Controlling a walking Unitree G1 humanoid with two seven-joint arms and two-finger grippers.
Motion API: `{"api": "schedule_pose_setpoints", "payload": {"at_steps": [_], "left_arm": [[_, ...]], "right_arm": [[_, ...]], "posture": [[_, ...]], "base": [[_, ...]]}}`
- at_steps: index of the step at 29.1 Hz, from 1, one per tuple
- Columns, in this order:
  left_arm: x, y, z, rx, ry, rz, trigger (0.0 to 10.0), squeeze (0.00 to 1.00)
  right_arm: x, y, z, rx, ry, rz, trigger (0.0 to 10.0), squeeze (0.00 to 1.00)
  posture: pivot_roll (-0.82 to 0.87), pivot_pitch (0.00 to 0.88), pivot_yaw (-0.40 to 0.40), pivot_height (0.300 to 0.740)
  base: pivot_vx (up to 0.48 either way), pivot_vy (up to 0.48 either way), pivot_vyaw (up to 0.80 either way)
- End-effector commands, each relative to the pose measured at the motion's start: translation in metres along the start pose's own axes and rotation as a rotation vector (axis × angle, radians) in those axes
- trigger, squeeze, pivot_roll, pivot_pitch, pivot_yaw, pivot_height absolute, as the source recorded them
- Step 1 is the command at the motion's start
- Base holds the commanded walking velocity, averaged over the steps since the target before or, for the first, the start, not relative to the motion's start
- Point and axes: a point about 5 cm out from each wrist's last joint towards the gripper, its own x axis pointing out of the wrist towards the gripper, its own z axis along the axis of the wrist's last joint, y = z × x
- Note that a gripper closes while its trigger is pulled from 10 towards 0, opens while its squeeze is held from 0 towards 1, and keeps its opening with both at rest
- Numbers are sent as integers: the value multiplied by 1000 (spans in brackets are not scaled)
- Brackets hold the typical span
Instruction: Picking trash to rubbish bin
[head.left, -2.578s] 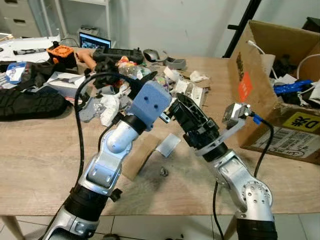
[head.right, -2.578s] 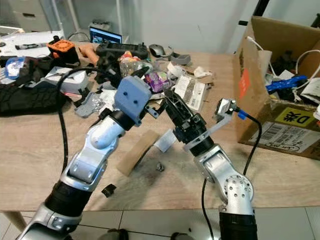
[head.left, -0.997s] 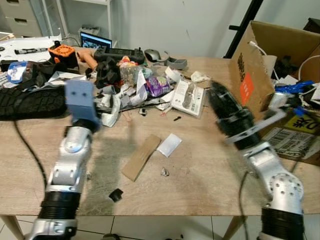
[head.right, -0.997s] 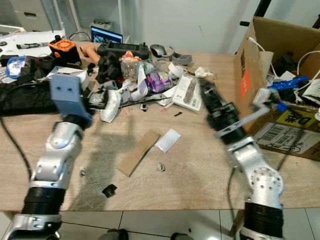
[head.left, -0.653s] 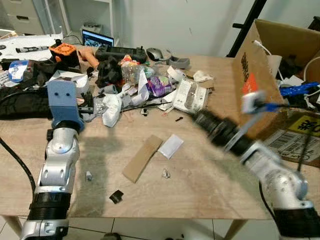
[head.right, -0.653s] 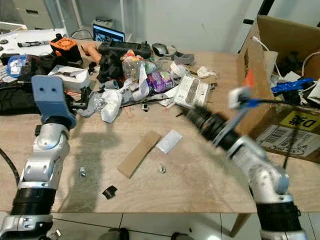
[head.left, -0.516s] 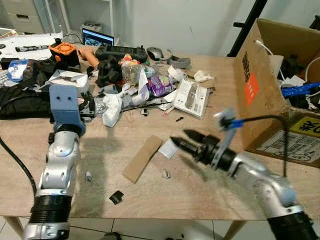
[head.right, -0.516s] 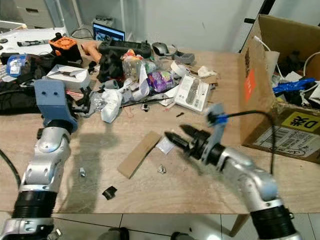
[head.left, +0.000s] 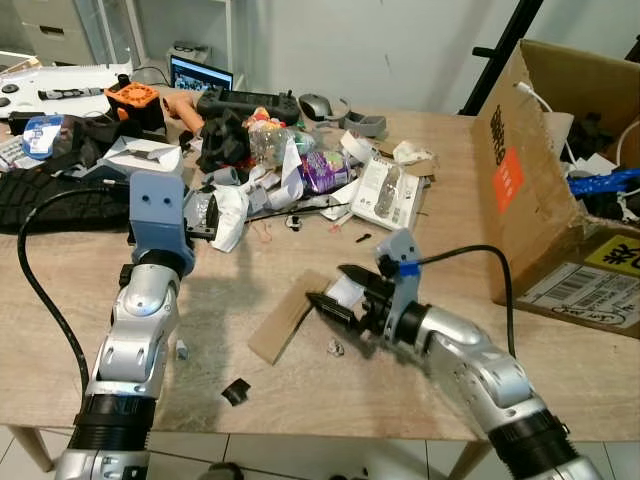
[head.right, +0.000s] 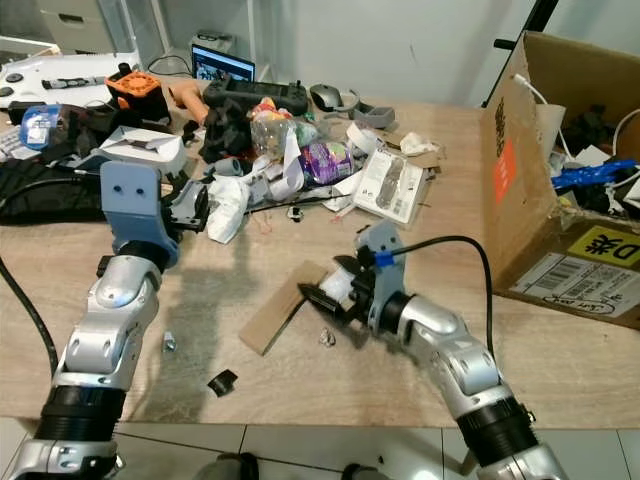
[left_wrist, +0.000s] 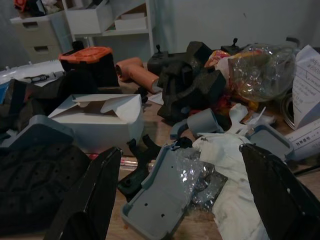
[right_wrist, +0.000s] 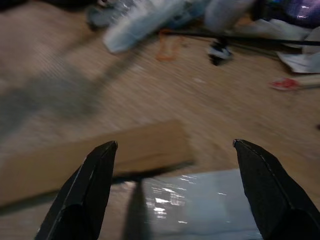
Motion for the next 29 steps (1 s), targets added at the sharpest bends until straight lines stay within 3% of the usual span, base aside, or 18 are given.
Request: {"api": "schedule_pose_setpoints", "payload": {"at_steps": [1,5,12,20,22,24,25,27,29], "left_arm": [[-2,-3,-3,-10,16,-10,10000,0],[-2,-4,-2,-15,16,-16,10000,0],[-2,-6,-2,-8,15,-19,10000,0],[-2,-15,0,-22,11,-94,10000,0],[-7,-30,1,-57,10,-273,10000,0],[-21,-46,3,-56,9,-543,10000,0],[-21,-46,3,-56,9,-543,10000,0],[-32,-47,5,-22,7,-707,10000,0],[-34,-39,5,4,10,-735,10000,0]], "right_arm": [[-1,-5,-8,-22,29,-38,10000,0],[-5,-20,-12,-28,89,-126,10000,0],[-11,-14,-37,41,201,-81,10000,0],[-7,-10,-45,61,229,-28,10000,0],[-5,-8,-46,50,249,5,10000,0],[-5,-5,-48,43,267,30,10000,0],[-5,-5,-48,43,267,30,10000,0],[-4,-5,-49,44,270,35,10000,0],[-3,-5,-50,43,271,35,10000,0]], "posture": [[44,235,-47,740],[40,227,-43,740],[42,227,-40,740],[48,217,-39,740],[48,236,-39,740],[48,199,-37,740],[48,199,-37,740],[52,221,-41,740],[53,209,-36,740]], "base": [[0,0,0],[0,0,0],[0,0,0],[0,0,0],[0,0,0],[0,0,0],[0,0,0],[0,0,0],[0,0,0]]}}
